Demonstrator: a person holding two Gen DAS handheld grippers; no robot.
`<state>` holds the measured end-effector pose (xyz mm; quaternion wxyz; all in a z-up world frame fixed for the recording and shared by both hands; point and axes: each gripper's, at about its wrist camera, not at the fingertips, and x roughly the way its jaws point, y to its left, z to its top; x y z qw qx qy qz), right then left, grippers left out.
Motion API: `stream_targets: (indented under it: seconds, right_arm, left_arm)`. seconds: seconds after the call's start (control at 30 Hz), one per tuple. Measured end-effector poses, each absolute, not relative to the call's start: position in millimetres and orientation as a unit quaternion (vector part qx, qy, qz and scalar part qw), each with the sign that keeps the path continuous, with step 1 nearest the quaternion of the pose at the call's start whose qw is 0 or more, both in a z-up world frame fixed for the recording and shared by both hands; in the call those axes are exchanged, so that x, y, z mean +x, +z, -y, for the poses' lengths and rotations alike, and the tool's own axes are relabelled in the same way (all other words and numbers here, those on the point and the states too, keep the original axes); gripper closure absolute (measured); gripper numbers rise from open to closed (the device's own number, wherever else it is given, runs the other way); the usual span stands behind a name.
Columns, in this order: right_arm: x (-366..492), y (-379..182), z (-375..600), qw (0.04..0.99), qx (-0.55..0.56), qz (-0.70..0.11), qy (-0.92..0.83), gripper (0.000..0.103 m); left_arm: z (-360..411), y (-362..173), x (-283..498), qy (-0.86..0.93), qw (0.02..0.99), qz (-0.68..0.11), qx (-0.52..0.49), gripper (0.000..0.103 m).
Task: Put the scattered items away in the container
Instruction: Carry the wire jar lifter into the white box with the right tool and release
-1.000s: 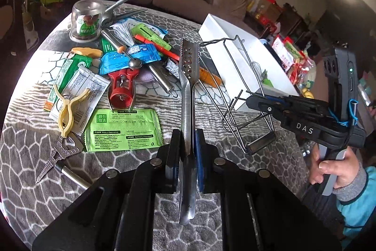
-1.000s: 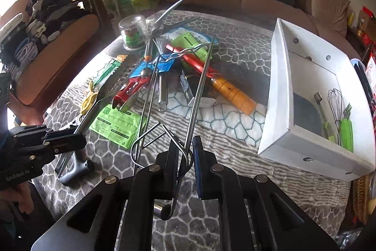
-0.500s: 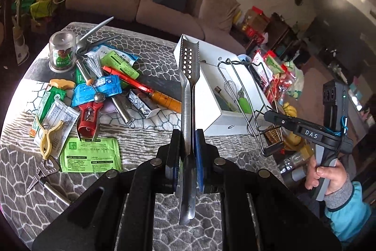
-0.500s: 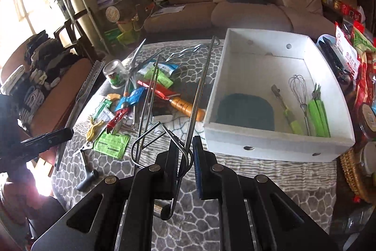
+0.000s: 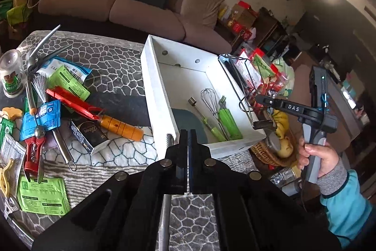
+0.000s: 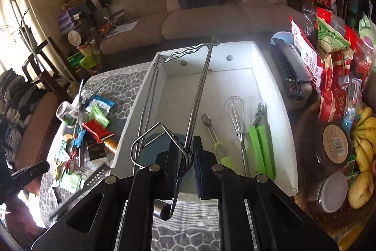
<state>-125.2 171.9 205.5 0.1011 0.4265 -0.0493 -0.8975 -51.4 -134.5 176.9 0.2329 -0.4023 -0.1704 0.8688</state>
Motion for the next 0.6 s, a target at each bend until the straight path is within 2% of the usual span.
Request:
stream_targets:
  seconds: [0.17,0.23,0.3,0.33,0.6]
  right_arm:
    - [-153.4,186.5,-173.2,0.115,0.437,0.057,-0.89,0.092]
    - [-167.0,178.2,-172.3,0.118,0.444,0.062,-0.886,0.092]
    - [-185.1,168.8,-169.2,0.12,0.454,0.07,-0.88,0.092]
    - [-196.1,164.2,-167.5,0.12,0.459,0.075,-0.877,0.092]
    - [-299.0,110.4,-129.8,0.127,0.526,0.117,-0.833,0.092]
  left_arm:
    - [127.8,144.5,-52.7,0.858,0.23,0.132,-0.44,0.1]
    - [127.2,125.2,-44.4,0.853,0.216,0.113,-0.461,0.089]
    - [127.6,103.0,-31.9,0.843,0.214,0.116,-0.48,0.056]
    - [126.2,91.5,-25.4,0.837,0.212,0.117,-0.49,0.053]
    - [103.3,30.6,6.7,0.816,0.197,0.108,-0.532,0.053]
